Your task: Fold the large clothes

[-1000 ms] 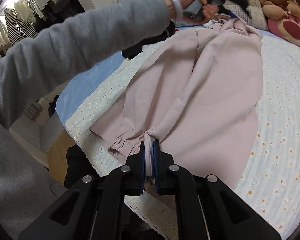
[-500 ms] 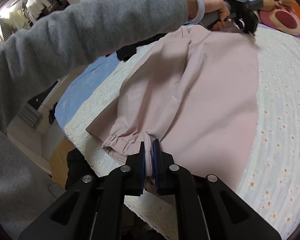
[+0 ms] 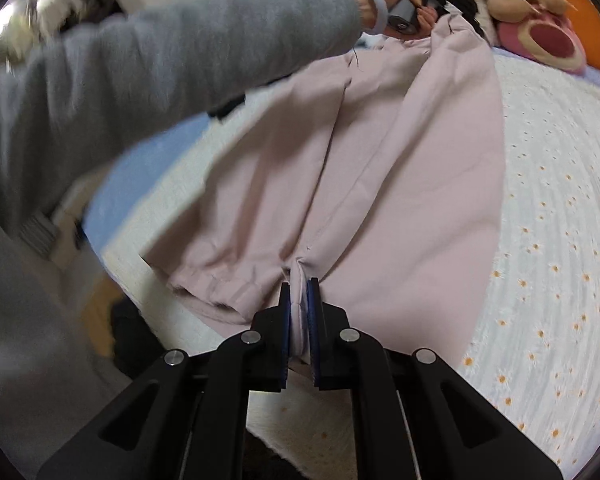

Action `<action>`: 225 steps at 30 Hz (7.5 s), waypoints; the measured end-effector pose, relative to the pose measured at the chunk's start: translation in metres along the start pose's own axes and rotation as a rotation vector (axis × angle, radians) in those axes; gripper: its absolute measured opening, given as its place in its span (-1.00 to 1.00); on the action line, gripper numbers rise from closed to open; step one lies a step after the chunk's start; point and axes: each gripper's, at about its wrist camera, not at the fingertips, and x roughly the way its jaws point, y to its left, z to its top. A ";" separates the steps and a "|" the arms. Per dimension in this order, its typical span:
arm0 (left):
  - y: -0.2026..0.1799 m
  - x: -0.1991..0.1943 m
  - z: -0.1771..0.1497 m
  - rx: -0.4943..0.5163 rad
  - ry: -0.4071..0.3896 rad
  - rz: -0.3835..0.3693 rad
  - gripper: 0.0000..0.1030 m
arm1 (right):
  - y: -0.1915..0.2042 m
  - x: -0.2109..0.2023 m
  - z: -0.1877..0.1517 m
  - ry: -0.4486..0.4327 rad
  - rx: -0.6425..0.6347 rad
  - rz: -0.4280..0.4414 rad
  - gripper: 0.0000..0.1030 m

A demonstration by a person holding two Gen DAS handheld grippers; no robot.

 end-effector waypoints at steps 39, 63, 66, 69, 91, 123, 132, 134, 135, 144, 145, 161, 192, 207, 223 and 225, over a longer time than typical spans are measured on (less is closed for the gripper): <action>-0.037 0.009 -0.095 0.310 0.101 0.242 0.23 | -0.043 0.022 0.004 -0.082 0.092 -0.282 -0.55; 0.107 -0.293 -0.214 -0.015 -0.134 0.229 0.82 | 0.227 0.092 0.001 -0.168 -0.548 -0.049 0.22; 0.150 -0.305 -0.249 -0.080 -0.125 0.232 0.82 | 0.252 0.118 -0.014 -0.130 -0.642 -0.139 0.22; 0.196 -0.304 -0.274 -0.177 -0.107 0.203 0.82 | 0.275 0.152 -0.024 -0.105 -0.816 -0.344 0.21; 0.287 -0.275 -0.265 -0.349 -0.127 0.027 0.82 | 0.238 0.069 0.055 -0.219 -0.397 0.094 -0.99; 0.309 -0.237 -0.304 -0.367 -0.006 0.062 0.82 | 0.258 0.223 0.014 0.011 -0.875 -0.231 -0.96; 0.303 -0.243 -0.295 -0.359 0.001 0.027 0.82 | 0.232 0.147 0.067 -0.173 -0.657 -0.107 -0.96; 0.299 -0.237 -0.295 -0.359 0.025 0.013 0.82 | 0.230 0.136 0.073 -0.195 -0.637 -0.096 -0.96; 0.298 -0.234 -0.296 -0.357 0.040 0.016 0.82 | 0.231 0.130 0.074 -0.207 -0.623 -0.086 -0.96; 0.295 -0.244 -0.313 -0.351 0.081 0.034 0.82 | 0.182 0.058 0.097 -0.313 -0.392 0.067 -0.96; 0.297 -0.246 -0.314 -0.358 0.081 0.032 0.82 | 0.175 0.051 0.100 -0.328 -0.365 0.083 -0.96; 0.286 -0.214 -0.272 -0.491 -0.029 -0.008 -0.66 | 0.172 0.048 0.092 -0.324 -0.299 0.185 -0.95; 0.032 -0.075 -0.201 0.037 0.179 0.469 0.09 | 0.077 0.011 -0.020 -0.275 0.074 -0.030 -0.67; 0.075 -0.198 -0.128 -0.101 -0.058 0.332 0.80 | 0.098 -0.038 0.035 -0.363 -0.064 -0.004 -0.74; 0.105 -0.048 -0.087 -0.172 0.023 0.275 0.38 | 0.038 0.051 0.026 -0.094 0.036 -0.196 -0.97; 0.108 -0.035 -0.091 -0.164 0.028 0.287 0.39 | 0.031 0.058 0.019 -0.085 0.058 -0.191 -0.97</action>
